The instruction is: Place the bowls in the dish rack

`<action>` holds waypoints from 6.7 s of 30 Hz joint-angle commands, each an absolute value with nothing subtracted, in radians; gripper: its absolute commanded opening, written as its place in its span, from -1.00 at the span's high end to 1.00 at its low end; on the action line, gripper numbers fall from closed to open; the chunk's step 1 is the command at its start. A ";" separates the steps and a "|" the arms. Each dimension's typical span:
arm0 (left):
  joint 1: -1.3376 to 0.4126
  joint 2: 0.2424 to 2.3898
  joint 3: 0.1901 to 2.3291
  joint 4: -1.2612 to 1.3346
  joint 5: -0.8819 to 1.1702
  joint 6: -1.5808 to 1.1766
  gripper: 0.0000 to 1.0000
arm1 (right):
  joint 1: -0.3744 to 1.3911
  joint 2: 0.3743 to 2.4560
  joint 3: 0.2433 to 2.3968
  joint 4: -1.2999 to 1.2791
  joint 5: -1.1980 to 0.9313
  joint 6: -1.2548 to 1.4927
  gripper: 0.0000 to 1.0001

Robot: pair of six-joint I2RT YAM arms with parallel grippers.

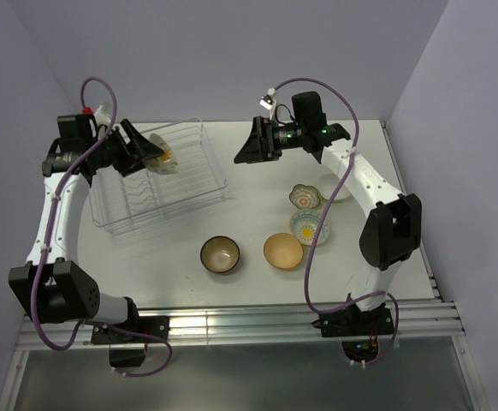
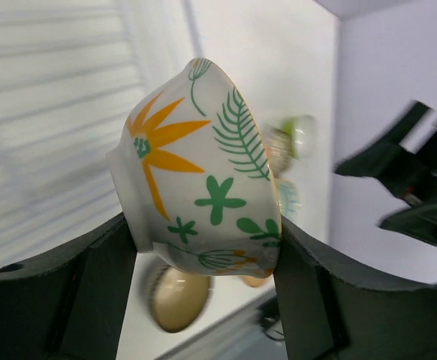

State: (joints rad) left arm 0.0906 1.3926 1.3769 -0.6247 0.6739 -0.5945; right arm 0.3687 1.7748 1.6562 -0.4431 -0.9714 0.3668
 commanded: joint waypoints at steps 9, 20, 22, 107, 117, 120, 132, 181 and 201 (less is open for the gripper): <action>0.206 1.342 1.549 -0.907 0.180 -0.190 0.99 | 0.354 1.697 1.675 -0.609 -0.954 0.199 -0.76; 0.206 1.382 1.493 -0.988 -0.061 -0.055 0.99 | 0.351 1.692 1.666 -0.621 -0.951 0.181 -0.71; 0.206 1.405 1.471 -0.997 -0.064 -0.048 0.99 | 0.351 1.697 1.664 -0.623 -0.954 0.179 -0.70; 0.123 1.635 1.402 -0.873 -0.146 -0.092 -0.99 | 0.345 1.715 1.606 -0.647 -0.940 0.127 -0.68; 0.124 1.542 1.465 -0.879 -0.084 -0.084 -0.99 | 0.342 1.697 1.618 -0.673 -0.879 0.086 -0.68; 0.124 1.485 1.523 -0.877 -0.020 -0.061 -0.99 | 0.336 1.687 1.657 -0.782 -0.822 0.008 -0.66; 0.117 1.382 1.591 -0.881 0.334 0.045 -0.99 | 0.134 1.697 1.668 -1.055 -0.612 -0.230 -0.50; 0.078 1.318 1.473 -0.756 0.420 -0.072 -0.99 | -0.014 1.815 1.167 -0.833 -0.431 -0.167 0.29; 0.078 1.319 1.509 -0.784 0.439 -0.055 -0.99 | -0.026 1.703 1.308 -1.005 -0.552 -0.235 1.00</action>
